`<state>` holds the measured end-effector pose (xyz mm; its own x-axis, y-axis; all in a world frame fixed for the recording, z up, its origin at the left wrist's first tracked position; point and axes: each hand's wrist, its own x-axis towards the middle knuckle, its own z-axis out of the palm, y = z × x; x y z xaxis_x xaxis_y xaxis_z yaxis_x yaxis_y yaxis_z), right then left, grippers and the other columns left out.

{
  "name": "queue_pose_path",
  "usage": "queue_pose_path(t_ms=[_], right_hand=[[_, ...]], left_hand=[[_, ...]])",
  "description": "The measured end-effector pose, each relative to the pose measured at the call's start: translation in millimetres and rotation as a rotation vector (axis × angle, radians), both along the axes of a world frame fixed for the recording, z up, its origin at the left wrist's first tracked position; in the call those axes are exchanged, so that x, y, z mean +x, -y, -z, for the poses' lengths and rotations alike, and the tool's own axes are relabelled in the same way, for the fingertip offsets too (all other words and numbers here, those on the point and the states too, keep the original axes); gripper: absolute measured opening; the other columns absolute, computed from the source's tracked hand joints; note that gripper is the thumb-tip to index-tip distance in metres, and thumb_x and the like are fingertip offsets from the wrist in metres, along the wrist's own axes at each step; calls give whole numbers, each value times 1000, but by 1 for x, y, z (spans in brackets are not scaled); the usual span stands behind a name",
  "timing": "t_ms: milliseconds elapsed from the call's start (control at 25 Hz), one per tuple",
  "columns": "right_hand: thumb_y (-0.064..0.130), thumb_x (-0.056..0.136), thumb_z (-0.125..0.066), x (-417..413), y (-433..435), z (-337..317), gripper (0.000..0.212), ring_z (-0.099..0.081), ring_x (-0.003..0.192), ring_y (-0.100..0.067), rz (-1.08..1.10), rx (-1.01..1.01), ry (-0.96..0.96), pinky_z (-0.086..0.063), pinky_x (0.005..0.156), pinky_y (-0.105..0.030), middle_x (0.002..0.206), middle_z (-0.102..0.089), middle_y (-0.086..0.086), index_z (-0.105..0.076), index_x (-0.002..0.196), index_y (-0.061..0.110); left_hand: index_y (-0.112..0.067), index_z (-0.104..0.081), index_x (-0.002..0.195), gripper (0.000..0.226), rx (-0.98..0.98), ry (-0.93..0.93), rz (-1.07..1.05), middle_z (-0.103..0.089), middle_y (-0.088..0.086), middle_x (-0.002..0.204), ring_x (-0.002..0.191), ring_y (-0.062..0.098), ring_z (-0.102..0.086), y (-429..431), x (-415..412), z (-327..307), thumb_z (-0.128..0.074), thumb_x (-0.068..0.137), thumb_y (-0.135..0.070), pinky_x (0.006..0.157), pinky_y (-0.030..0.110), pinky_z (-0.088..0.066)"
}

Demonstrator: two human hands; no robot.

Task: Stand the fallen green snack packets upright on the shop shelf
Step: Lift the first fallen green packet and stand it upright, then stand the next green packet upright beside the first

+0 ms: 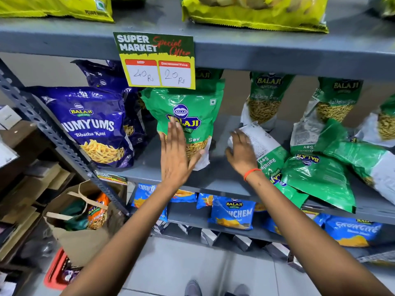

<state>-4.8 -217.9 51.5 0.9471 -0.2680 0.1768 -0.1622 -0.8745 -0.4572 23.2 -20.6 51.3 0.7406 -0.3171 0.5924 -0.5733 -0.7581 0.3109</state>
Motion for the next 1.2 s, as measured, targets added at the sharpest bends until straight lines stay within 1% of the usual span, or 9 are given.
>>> queue_pose_path(t_ms=[120, 280, 400, 480, 600, 760, 880, 1080, 1200], right_hand=[[30, 84, -33, -4, 38, 4, 60, -33, 136, -39, 59, -89, 28, -28, 115, -47, 146, -36, -26, -40, 133, -4], [48, 79, -17, -12, 91, 13, 80, -35, 133, -46, 113, -113, -88, -29, 113, -53, 143, -36, -32, -37, 134, -6], [57, 81, -16, -20, 122, 14, 82, -40, 128, -46, 137, -112, -215, -29, 111, -53, 141, -39, -32, -36, 136, -1], [51, 90, -22, -16, 137, 11, 66, -45, 125, -44, 121, -86, -302, -31, 110, -53, 137, -47, -29, -40, 133, 4], [37, 98, -24, -20, 156, 3, 51, -49, 122, -43, 47, -34, -409, -34, 108, -50, 133, -51, -28, -46, 128, 3], [19, 98, -28, -49, 176, 5, 39, -55, 112, -44, -8, -109, -345, -41, 98, -44, 122, -58, -33, -54, 115, -4], [4, 91, -33, -61, 194, 18, 36, -51, 119, -41, -74, -159, -367, -38, 102, -44, 131, -51, -30, -45, 124, -3], [-1, 85, -44, -70, 215, 20, 53, -49, 122, -35, -198, -234, -423, -40, 102, -39, 134, -52, -20, -37, 136, 13], [0, 83, -55, -69, 218, 12, 63, -54, 117, -36, -230, -90, -430, -45, 97, -38, 133, -55, -19, -33, 139, 21]], left_hand=[[-12, 18, 142, 83, 115, 93, 71, 34, 0, 150, 141, 12, 23, 39, -12, 5, -26, 90, -59, 117, 34, 8], [-6, -13, 144, 75, 202, 39, 174, -12, 6, 152, 143, 16, -7, 96, -21, 18, -33, 91, -55, 117, 34, -5], [-6, -26, 140, 60, 260, -115, 385, -30, 12, 150, 139, 20, -25, 127, -29, 39, -27, 95, -46, 114, 41, -30], [-6, -33, 138, 46, 273, -229, 447, -31, 14, 150, 138, 28, -31, 138, -34, 51, -35, 95, -24, 110, 46, -37], [-6, -28, 141, 60, 216, -328, 357, -26, 11, 153, 139, 27, -31, 147, -42, 53, -47, 84, -4, 110, 41, -36], [-10, -23, 143, 57, 241, -340, 257, -26, 9, 153, 140, 24, -29, 161, -48, 48, -45, 91, -7, 111, 39, -35], [-16, -19, 144, 59, 238, -387, 211, -27, 8, 154, 138, 25, -32, 162, -46, 48, -42, 90, -5, 109, 40, -38], [-26, -31, 136, 42, -28, -483, 121, -47, 12, 142, 116, 42, -52, 171, -47, 30, -35, 95, -18, 85, 43, -45], [-25, -40, 114, 28, -205, -486, 199, -60, 6, 130, 109, 41, -58, 176, -42, 15, -36, 89, -36, 82, 47, -50]])
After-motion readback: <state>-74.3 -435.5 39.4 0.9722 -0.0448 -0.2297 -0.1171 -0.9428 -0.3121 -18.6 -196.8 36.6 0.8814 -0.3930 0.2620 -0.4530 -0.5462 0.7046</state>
